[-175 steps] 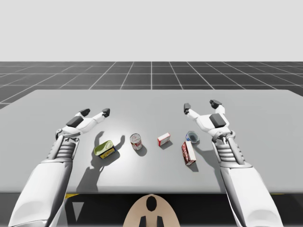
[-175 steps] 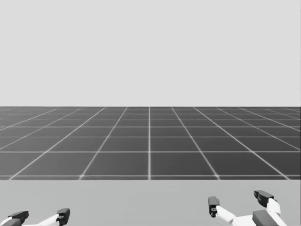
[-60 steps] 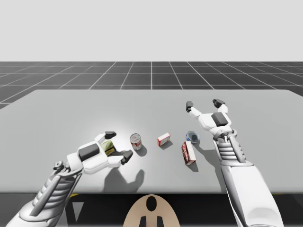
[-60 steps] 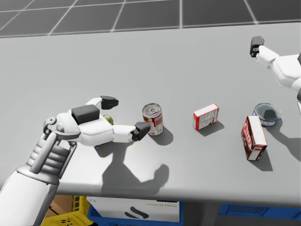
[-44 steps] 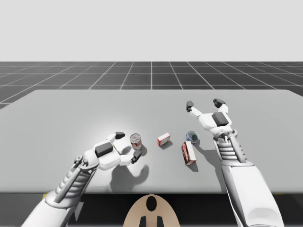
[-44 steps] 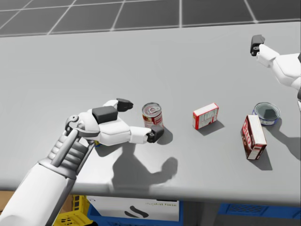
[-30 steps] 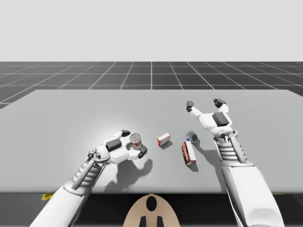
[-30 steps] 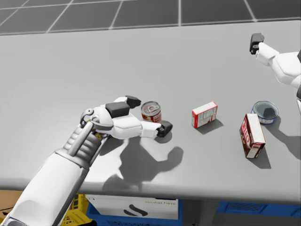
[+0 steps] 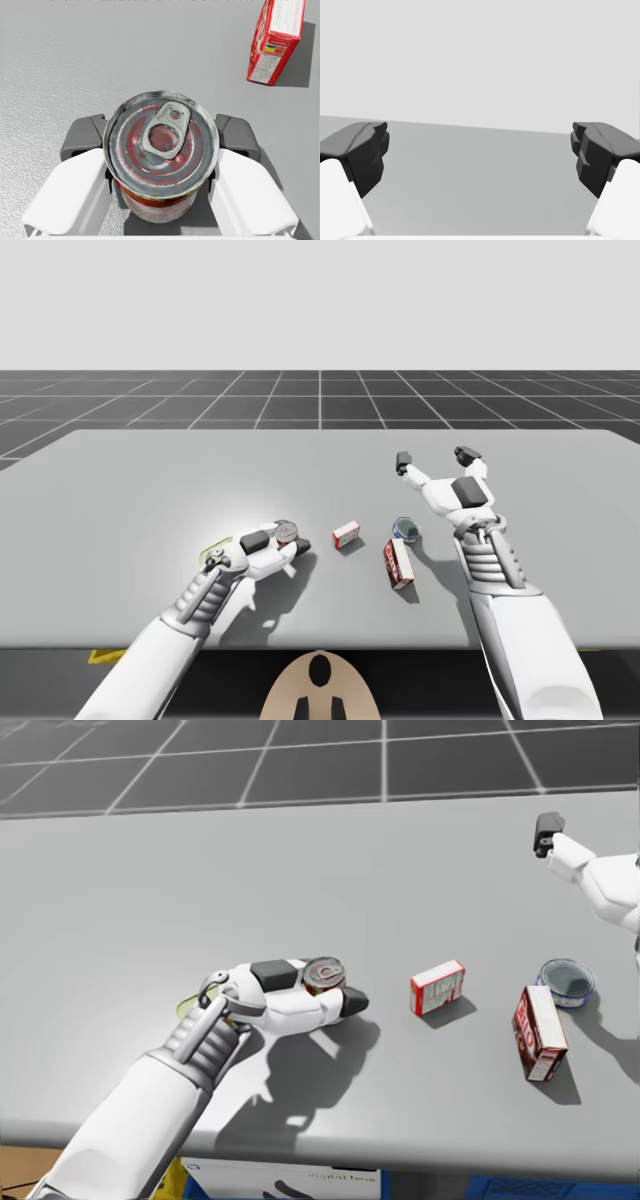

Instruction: Pick up the tomato soup can and lift it.

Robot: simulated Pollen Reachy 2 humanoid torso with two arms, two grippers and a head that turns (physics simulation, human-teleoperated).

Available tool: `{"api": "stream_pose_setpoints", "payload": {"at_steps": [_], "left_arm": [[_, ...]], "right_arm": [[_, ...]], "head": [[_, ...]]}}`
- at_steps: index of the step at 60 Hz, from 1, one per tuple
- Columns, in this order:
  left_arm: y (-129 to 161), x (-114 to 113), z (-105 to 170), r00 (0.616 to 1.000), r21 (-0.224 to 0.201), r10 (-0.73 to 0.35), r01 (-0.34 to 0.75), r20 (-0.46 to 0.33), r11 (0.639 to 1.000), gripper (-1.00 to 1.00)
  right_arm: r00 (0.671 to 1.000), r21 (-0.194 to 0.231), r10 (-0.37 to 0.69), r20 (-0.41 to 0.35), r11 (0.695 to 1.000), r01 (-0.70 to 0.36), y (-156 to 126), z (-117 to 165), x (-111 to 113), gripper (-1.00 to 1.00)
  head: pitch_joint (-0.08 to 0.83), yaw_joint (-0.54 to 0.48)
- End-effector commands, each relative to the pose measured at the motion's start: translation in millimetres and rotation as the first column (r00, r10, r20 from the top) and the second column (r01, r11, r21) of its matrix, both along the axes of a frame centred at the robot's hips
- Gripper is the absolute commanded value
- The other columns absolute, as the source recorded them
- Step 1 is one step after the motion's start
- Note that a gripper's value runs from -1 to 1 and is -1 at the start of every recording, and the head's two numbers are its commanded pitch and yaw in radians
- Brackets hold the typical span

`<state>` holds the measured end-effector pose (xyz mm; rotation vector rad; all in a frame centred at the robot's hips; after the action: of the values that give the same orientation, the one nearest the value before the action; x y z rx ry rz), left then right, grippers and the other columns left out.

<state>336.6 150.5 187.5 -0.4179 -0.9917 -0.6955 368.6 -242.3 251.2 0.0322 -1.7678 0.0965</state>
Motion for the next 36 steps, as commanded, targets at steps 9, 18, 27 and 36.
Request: {"api": "stream_pose_setpoints", "payload": {"at_steps": [9,18,27,36], "left_arm": [[2,-2,-11,1.0,0.035,-0.001,0.002,-0.016,0.999,1.0],[4,-4,-10,1.0,0.035,-0.002,0.002,-0.012,0.999,1.0],[7,-5,3,1.0,0.02,-0.007,0.006,0.027,1.0,1.0],[16,-2,48,0.992,-0.017,0.005,-0.003,0.127,1.0,1.0]], "right_arm": [[1.0,-0.001,-0.006,0.003,1.0,0.006,0,0,0,-1.0],[1.0,-0.001,-0.007,0.002,1.0,0.007,0,0,1,-1.0],[1.0,-0.001,-0.007,0.001,1.0,0.007,-1,0,1,-1.0],[1.0,-0.003,-0.007,-0.006,1.0,0.007,-2,-1,2,-1.0]], "head": [[0.446,0.14],[0.337,0.14],[0.308,0.13],[0.302,0.13]]}}
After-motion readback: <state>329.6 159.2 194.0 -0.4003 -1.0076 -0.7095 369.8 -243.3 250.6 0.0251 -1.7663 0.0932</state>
